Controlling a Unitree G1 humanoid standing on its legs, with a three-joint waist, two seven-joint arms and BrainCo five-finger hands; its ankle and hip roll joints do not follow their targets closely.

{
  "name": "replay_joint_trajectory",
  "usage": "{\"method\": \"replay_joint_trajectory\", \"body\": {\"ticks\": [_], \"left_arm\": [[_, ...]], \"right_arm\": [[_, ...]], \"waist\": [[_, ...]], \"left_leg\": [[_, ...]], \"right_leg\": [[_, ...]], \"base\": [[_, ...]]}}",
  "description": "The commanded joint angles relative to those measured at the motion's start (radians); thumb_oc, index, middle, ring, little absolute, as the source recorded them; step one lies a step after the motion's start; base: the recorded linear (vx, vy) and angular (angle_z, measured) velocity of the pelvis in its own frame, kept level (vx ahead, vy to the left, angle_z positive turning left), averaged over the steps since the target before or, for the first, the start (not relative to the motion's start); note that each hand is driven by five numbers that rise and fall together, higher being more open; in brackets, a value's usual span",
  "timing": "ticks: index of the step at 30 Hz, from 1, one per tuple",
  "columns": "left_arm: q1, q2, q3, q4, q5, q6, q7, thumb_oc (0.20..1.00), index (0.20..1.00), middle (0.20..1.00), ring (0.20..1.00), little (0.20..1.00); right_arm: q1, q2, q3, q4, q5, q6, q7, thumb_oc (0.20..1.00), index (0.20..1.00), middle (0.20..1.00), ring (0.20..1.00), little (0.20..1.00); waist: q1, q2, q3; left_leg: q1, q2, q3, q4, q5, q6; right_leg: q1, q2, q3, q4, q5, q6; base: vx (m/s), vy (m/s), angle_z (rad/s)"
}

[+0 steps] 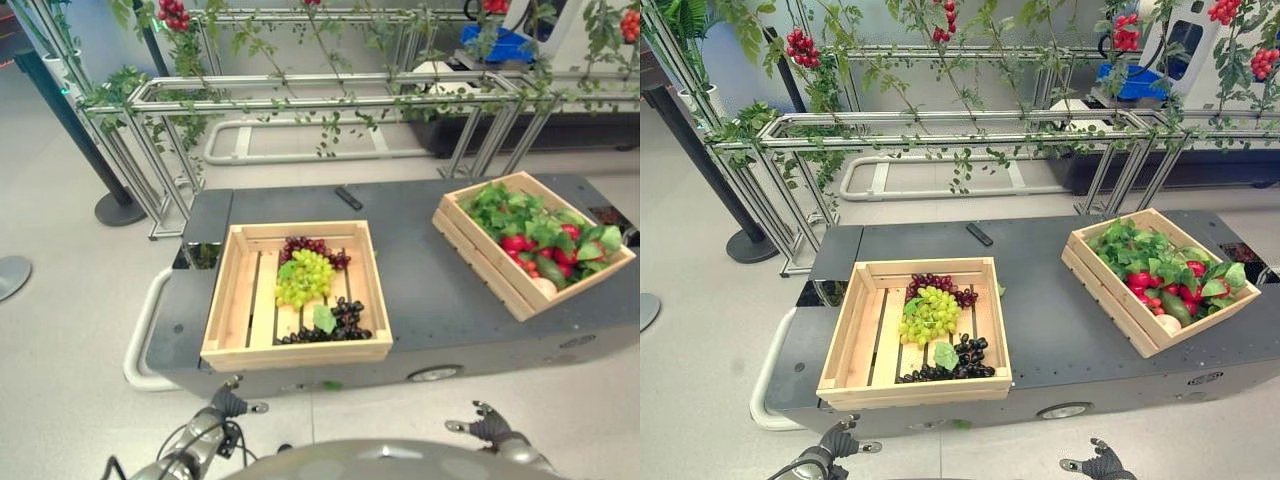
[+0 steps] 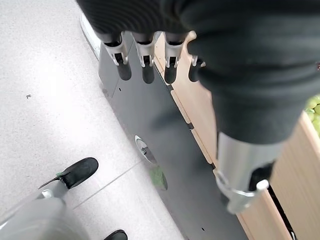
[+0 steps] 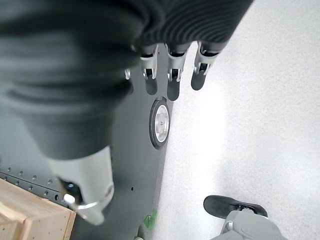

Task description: Pick up the fruits from the basket on one side to the basket on the other side

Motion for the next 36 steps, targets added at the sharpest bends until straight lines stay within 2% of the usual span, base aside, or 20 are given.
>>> {"method": "replay_joint_trajectory", "body": {"ticks": [1, 10, 13, 15, 16, 17, 18, 19, 20, 21, 22, 23, 24, 25, 28, 29, 30, 32, 36], "left_arm": [[-0.062, 0.011, 0.004, -0.004, 0.011, -0.009, 0.008, 1.000, 1.000, 1.000, 1.000, 1.000], [-0.065, 0.031, 0.003, -0.018, 0.027, -0.013, -0.002, 1.000, 1.000, 1.000, 1.000, 1.000], [-0.059, 0.082, 0.014, -0.055, 0.038, -0.022, -0.018, 1.000, 1.000, 1.000, 1.000, 1.000], [-0.038, 0.116, 0.020, -0.101, 0.039, -0.029, -0.037, 1.000, 1.000, 1.000, 1.000, 1.000], [-0.037, 0.115, 0.019, -0.102, 0.039, -0.029, -0.037, 1.000, 1.000, 1.000, 1.000, 1.000], [-0.013, 0.132, 0.023, -0.127, 0.040, -0.036, -0.054, 1.000, 1.000, 1.000, 1.000, 1.000], [-0.002, 0.138, 0.024, -0.138, 0.039, -0.039, -0.061, 1.000, 1.000, 1.000, 1.000, 1.000], [-0.001, 0.136, 0.024, -0.138, 0.039, -0.039, -0.061, 1.000, 1.000, 1.000, 1.000, 1.000], [0.011, 0.138, 0.025, -0.154, 0.034, -0.042, -0.068, 1.000, 1.000, 1.000, 1.000, 1.000], [0.026, 0.133, 0.027, -0.155, 0.035, -0.044, -0.080, 1.000, 1.000, 1.000, 1.000, 1.000], [0.034, 0.130, 0.031, -0.162, 0.035, -0.046, -0.083, 1.000, 1.000, 1.000, 1.000, 1.000], [0.034, 0.128, 0.031, -0.163, 0.035, -0.045, -0.082, 1.000, 1.000, 1.000, 1.000, 1.000], [0.036, 0.122, 0.035, -0.163, 0.036, -0.046, -0.083, 1.000, 1.000, 1.000, 1.000, 1.000], [0.040, 0.112, 0.031, -0.167, 0.039, -0.049, -0.083, 1.000, 1.000, 1.000, 1.000, 1.000], [0.036, 0.100, 0.018, -0.166, 0.041, -0.049, -0.085, 1.000, 1.000, 1.000, 1.000, 1.000], [0.036, 0.095, 0.003, -0.173, 0.038, -0.049, -0.087, 1.000, 1.000, 1.000, 1.000, 1.000], [0.038, 0.094, 0.008, -0.172, 0.037, -0.049, -0.087, 1.000, 1.000, 1.000, 1.000, 1.000], [0.036, 0.095, 0.004, -0.174, 0.037, -0.049, -0.086, 1.000, 1.000, 1.000, 1.000, 1.000], [0.024, 0.098, 0.001, -0.178, 0.038, -0.049, -0.078, 1.000, 1.000, 1.000, 1.000, 1.000]], "right_arm": [[-0.028, -0.022, 0.007, 0.006, -0.016, -0.004, -0.017, 1.000, 1.000, 1.000, 1.000, 1.000], [-0.029, -0.066, 0.057, -0.074, -0.066, -0.014, 0.006, 1.000, 1.000, 1.000, 1.000, 1.000], [-0.007, -0.211, 0.088, -0.302, -0.119, -0.035, 0.061, 1.000, 1.000, 1.000, 1.000, 1.000], [0.021, -0.351, 0.074, -0.463, -0.124, -0.047, 0.115, 1.000, 1.000, 1.000, 1.000, 1.000], [0.024, -0.354, 0.073, -0.467, -0.123, -0.046, 0.117, 1.000, 1.000, 1.000, 1.000, 1.000], [0.041, -0.494, 0.055, -0.619, -0.126, -0.067, 0.167, 1.000, 1.000, 1.000, 1.000, 1.000], [0.041, -0.585, 0.048, -0.706, -0.117, -0.077, 0.206, 1.000, 1.000, 1.000, 1.000, 1.000], [0.045, -0.588, 0.044, -0.711, -0.116, -0.075, 0.208, 1.000, 1.000, 1.000, 1.000, 1.000], [0.051, -0.650, 0.030, -0.768, -0.107, -0.086, 0.229, 1.000, 1.000, 1.000, 1.000, 1.000], [0.009, -0.812, 0.047, -0.866, -0.140, -0.108, 0.269, 1.000, 1.000, 1.000, 1.000, 1.000], [-0.006, -0.875, 0.053, -0.911, -0.160, -0.119, 0.279, 1.000, 1.000, 1.000, 1.000, 1.000], [-0.005, -0.878, 0.052, -0.913, -0.159, -0.118, 0.280, 1.000, 1.000, 1.000, 1.000, 1.000], [-0.037, -0.938, 0.067, -0.950, -0.189, -0.123, 0.282, 1.000, 1.000, 1.000, 1.000, 1.000], [-0.116, -1.045, 0.095, -1.031, -0.213, -0.142, 0.299, 1.000, 1.000, 1.000, 1.000, 1.000], [-0.234, -1.080, 0.159, -1.051, -0.190, -0.143, 0.300, 1.000, 1.000, 1.000, 1.000, 1.000], [-0.354, -1.088, 0.248, -1.035, -0.183, -0.140, 0.298, 1.000, 1.000, 1.000, 1.000, 1.000], [-0.375, -1.086, 0.269, -1.030, -0.181, -0.140, 0.298, 1.000, 1.000, 1.000, 1.000, 1.000], [-0.544, -1.100, 0.385, -1.033, -0.202, -0.135, 0.292, 1.000, 1.000, 1.000, 1.000, 1.000], [-0.718, -1.101, 0.501, -1.048, -0.240, -0.142, 0.277, 1.000, 1.000, 1.000, 1.000, 1.000]], "waist": [[-0.008, -0.012, 0.023], [0.001, -0.028, 0.028], [0.003, -0.047, 0.038], [0.001, -0.058, 0.043], [0.002, -0.057, 0.043], [0.000, -0.065, 0.046], [-0.002, -0.069, 0.046], [-0.002, -0.067, 0.046], [-0.004, -0.070, 0.048], [-0.002, -0.073, 0.049], [-0.003, -0.072, 0.051], [-0.004, -0.071, 0.050], [-0.005, -0.072, 0.052], [-0.002, -0.076, 0.055], [0.004, -0.081, 0.059], [0.010, -0.084, 0.064], [0.006, -0.083, 0.063], [0.009, -0.085, 0.068], [0.018, -0.084, 0.079]], "left_leg": [[-0.021, 0.048, -0.015, 0.145, -0.118, -0.030], [-0.027, 0.045, -0.019, 0.137, -0.111, -0.029], [-0.038, 0.045, -0.020, 0.144, -0.109, -0.031], [-0.043, 0.045, -0.019, 0.147, -0.108, -0.034], [-0.042, 0.045, -0.019, 0.148, -0.108, -0.034], [-0.045, 0.047, -0.014, 0.150, -0.107, -0.037], [-0.045, 0.047, -0.012, 0.149, -0.107, -0.039], [-0.044, 0.047, -0.012, 0.149, -0.107, -0.039], [-0.045, 0.048, -0.009, 0.149, -0.107, -0.041], [-0.046, 0.048, -0.003, 0.147, -0.105, -0.044], [-0.048, 0.049, 0.000, 0.146, -0.105, -0.045], [-0.048, 0.050, -0.001, 0.146, -0.105, -0.045], [-0.050, 0.050, 0.001, 0.146, -0.103, -0.047], [-0.052, 0.054, 0.003, 0.145, -0.098, -0.051], [-0.058, 0.056, 0.001, 0.147, -0.095, -0.054], [-0.065, 0.054, -0.003, 0.150, -0.092, -0.055], [-0.065, 0.054, -0.003, 0.150, -0.092, -0.055], [-0.070, 0.052, -0.005, 0.150, -0.090, -0.056], [-0.086, 0.049, -0.013, 0.159, -0.089, -0.055]], "right_leg": [[-0.042, -0.065, -0.011, 0.130, -0.024, 0.106], [-0.039, -0.067, -0.009, 0.100, -0.013, 0.104], [-0.051, -0.065, -0.001, 0.107, -0.011, 0.107], [-0.054, -0.066, 0.002, 0.107, -0.011, 0.110], [-0.053, -0.065, 0.002, 0.107, -0.011, 0.110], [-0.054, -0.067, 0.003, 0.102, -0.008, 0.114], [-0.054, -0.069, 0.004, 0.097, -0.006, 0.115], [-0.053, -0.069, 0.004, 0.097, -0.006, 0.115], [-0.055, -0.071, 0.004, 0.093, -0.003, 0.117], [-0.058, -0.072, 0.008, 0.085, 0.003, 0.120], [-0.061, -0.072, 0.011, 0.083, 0.004, 0.122], [-0.061, -0.072, 0.011, 0.083, 0.004, 0.122], [-0.064, -0.072, 0.013, 0.084, 0.006, 0.122], [-0.068, -0.073, 0.016, 0.084, 0.008, 0.123], [-0.071, -0.072, 0.013, 0.085, 0.009, 0.122], [-0.073, -0.072, 0.007, 0.086, 0.010, 0.120], [-0.073, -0.072, 0.008, 0.086, 0.010, 0.120], [-0.075, -0.073, 0.002, 0.085, 0.011, 0.119], [-0.082, -0.074, -0.003, 0.088, 0.012, 0.116]], "base": [[0.00, 0.000, 0.00], [-0.03, -0.005, 0.00], [-0.06, -0.026, -0.01], [-0.04, -0.018, -0.02], [-0.04, -0.012, -0.01], [0.00, 0.000, 0.00], [0.00, 0.000, 0.00], [0.00, 0.000, 0.00], [-0.03, 0.015, -0.01], [-0.04, 0.020, -0.01], [-0.03, 0.014, -0.02], [-0.02, 0.008, -0.06], [-0.02, 0.014, -0.06], [-0.02, 0.014, -0.05], [-0.02, 0.003, -0.06], [-0.02, -0.001, -0.04], [0.00, 0.000, 0.00], [-0.03, -0.002, 0.04], [-0.01, 0.000, 0.04]]}}
